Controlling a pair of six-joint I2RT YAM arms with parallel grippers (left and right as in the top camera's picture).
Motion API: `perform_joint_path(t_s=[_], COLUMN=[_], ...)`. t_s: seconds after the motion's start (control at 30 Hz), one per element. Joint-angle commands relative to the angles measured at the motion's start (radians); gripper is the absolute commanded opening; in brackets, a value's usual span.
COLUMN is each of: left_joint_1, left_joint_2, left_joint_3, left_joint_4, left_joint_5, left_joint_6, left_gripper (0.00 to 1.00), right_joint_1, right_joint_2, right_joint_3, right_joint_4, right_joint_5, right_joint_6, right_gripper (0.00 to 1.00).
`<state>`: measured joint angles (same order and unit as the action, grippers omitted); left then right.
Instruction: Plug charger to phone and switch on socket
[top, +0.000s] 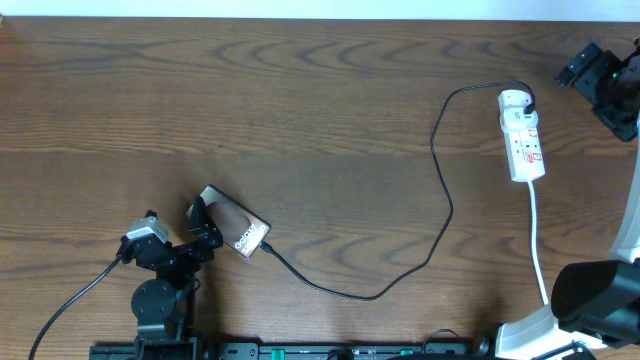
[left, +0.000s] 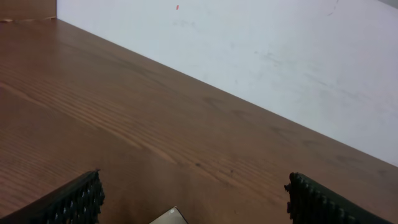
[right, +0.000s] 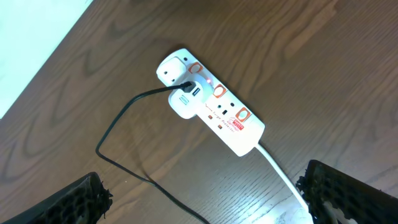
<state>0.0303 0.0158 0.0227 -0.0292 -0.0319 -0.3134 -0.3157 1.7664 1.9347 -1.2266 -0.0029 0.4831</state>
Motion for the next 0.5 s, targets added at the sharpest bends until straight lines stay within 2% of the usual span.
perform_joint_path(t_s=[0.0, 0.47], left_joint_1=[0.005, 0.005], left_joint_2=[-0.003, -0.003], left_joint_3=[-0.018, -0.018], left_joint_4=[-0.042, -0.042], left_joint_5=[-0.002, -0.002], left_joint_6=[0.014, 0.014], left_gripper=[0.92, 0.92], right_joint_1=[0.002, 0.006], right_joint_2=[0.003, 0.003], right_joint_3=[0.008, -0.015], right_joint_4=[-0.001, 0.003], right_joint_5=[0.012, 0.056], right_joint_6=[0.010, 0.011], right_gripper=[0.99, 0.99])
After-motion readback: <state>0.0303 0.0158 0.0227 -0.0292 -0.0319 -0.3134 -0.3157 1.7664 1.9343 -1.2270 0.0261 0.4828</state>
